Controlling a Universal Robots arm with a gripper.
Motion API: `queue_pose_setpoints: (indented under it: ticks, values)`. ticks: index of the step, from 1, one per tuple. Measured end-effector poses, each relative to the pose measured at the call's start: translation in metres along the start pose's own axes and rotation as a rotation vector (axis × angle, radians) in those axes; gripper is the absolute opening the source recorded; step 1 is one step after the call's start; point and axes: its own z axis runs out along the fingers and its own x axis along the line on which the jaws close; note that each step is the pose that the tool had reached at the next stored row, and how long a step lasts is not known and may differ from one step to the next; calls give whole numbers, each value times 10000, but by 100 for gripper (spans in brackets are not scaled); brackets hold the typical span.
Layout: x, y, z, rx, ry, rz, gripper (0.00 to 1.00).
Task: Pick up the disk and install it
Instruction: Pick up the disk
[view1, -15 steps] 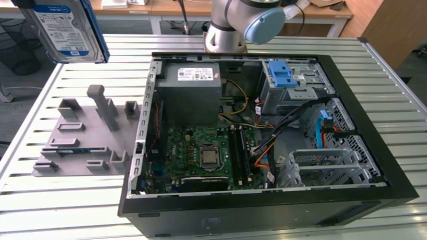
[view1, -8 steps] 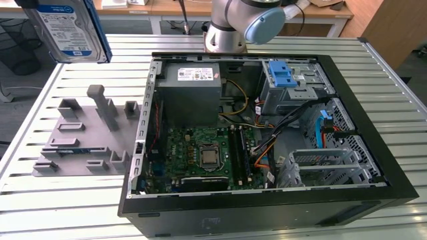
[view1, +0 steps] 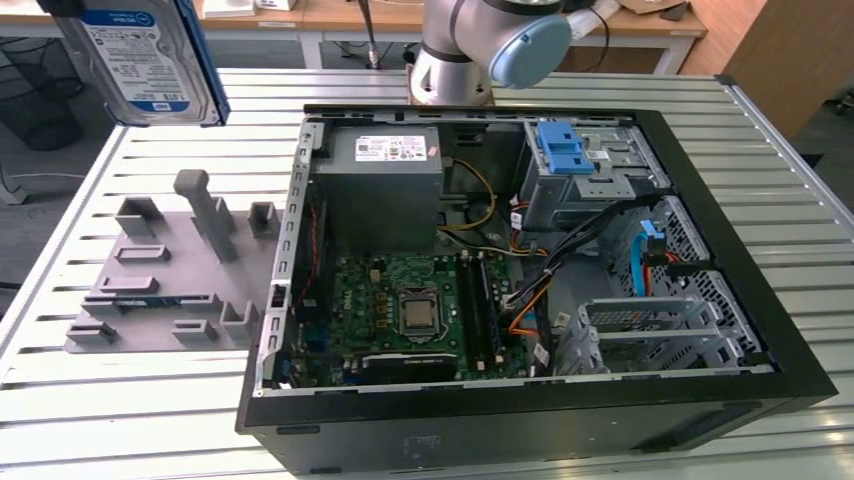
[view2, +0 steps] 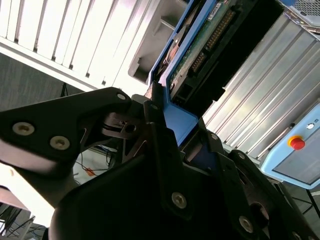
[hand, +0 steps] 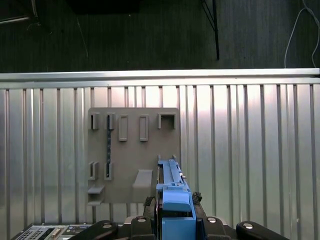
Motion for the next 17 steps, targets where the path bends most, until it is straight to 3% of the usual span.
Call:
queue_pose_setpoints:
  ticks: [17]
  values:
    - [-4, -119, -1, 0, 0, -1, 36]
